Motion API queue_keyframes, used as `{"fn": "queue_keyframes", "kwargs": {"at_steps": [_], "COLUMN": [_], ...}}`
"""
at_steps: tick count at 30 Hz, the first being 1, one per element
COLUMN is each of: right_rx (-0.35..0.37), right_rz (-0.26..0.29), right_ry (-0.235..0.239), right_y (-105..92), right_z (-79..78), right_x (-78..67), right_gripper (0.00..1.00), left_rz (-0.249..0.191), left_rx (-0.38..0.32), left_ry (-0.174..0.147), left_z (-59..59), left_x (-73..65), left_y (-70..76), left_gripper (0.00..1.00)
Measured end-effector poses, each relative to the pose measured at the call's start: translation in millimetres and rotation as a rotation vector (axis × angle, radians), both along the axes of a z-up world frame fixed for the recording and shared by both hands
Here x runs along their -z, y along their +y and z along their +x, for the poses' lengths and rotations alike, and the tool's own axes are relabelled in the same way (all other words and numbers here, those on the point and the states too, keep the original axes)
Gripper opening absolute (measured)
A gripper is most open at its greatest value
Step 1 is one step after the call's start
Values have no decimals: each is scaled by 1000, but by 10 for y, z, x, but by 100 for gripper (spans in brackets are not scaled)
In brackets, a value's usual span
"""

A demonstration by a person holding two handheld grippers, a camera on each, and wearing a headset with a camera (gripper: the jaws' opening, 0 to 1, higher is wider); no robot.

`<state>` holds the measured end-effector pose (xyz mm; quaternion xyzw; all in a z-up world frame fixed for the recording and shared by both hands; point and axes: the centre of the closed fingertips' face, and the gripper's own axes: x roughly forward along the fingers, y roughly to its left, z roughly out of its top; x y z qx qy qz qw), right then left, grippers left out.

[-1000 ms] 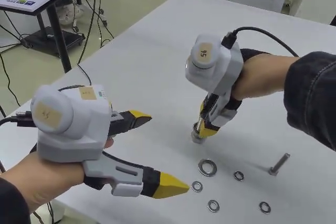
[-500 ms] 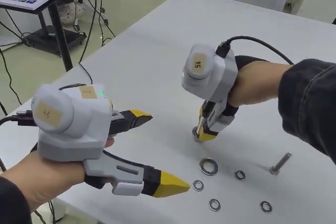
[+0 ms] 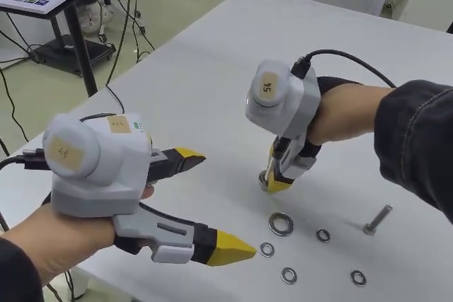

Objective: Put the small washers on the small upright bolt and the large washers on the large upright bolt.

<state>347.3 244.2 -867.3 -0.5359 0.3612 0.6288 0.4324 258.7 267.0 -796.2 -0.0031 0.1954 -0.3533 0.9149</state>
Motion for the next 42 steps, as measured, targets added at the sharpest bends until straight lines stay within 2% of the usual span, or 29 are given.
{"fn": "queue_keyframes", "kwargs": {"at_steps": [10,24,30,42], "right_rx": [23,63,69,62], "right_rz": [24,59,67,80], "right_ry": [-8,-32,-38,-25], "right_y": [-32,-195,-292,-393], "right_z": [50,102,63,-161], "right_x": [-39,-179,-217,-234], "right_gripper": [38,41,41,40], "left_rz": [-1,3,1,-1], "left_rx": [2,11,11,14], "left_ry": [2,1,2,-7], "left_z": [-12,-18,-18,-9], "left_x": [9,6,16,-3], "left_y": [-2,-31,-26,-34], "left_gripper": [93,93,93,93]}}
